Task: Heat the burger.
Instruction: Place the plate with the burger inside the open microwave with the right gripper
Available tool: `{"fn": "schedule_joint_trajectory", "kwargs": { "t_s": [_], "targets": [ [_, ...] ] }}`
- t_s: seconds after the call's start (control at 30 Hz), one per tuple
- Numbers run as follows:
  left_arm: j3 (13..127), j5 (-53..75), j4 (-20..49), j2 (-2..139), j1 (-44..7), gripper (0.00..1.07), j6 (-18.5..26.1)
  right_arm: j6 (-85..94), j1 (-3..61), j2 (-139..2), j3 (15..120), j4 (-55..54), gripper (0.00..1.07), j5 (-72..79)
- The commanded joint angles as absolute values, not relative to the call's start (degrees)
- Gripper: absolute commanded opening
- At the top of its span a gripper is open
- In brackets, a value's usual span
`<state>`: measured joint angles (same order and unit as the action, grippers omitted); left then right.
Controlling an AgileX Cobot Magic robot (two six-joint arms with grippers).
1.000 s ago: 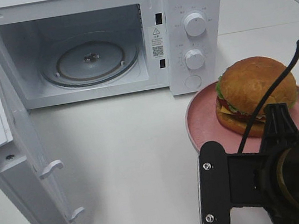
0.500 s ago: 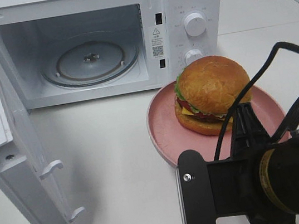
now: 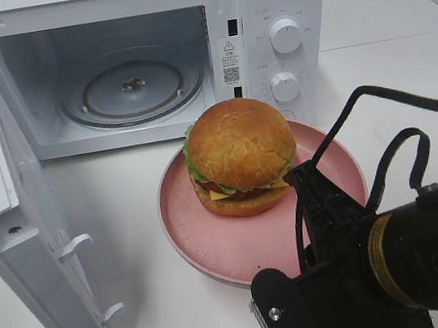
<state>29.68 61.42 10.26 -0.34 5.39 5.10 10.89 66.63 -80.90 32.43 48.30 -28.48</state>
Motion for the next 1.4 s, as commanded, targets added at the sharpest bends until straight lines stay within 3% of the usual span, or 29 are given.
{"fn": "schedule_joint_trajectory", "kwargs": {
  "t_s": [0.03,0.37,0.87,1.4],
  "targets": [
    [29.6,61.5,10.7,-0.8,5.4,1.0,4.8,13.5,64.3,-80.6,32.7,50.4,0.0,-26.6],
    [29.6,61.5,10.7,-0.8,5.4,1.0,4.8,29.7,55.0,-80.6,32.7,44.3,0.0,-18.7],
    [29.6,61.5,10.7,-0.8,5.4,1.0,4.8,68.9,44.5,-80.6,36.0,16.7,0.0,-15.9],
    [29.6,61.5,10.7,-0.8,5.4,1.0,4.8,80.4,40.8,-82.7,41.7,9.3,0.0,-20.9]
  ]
}}
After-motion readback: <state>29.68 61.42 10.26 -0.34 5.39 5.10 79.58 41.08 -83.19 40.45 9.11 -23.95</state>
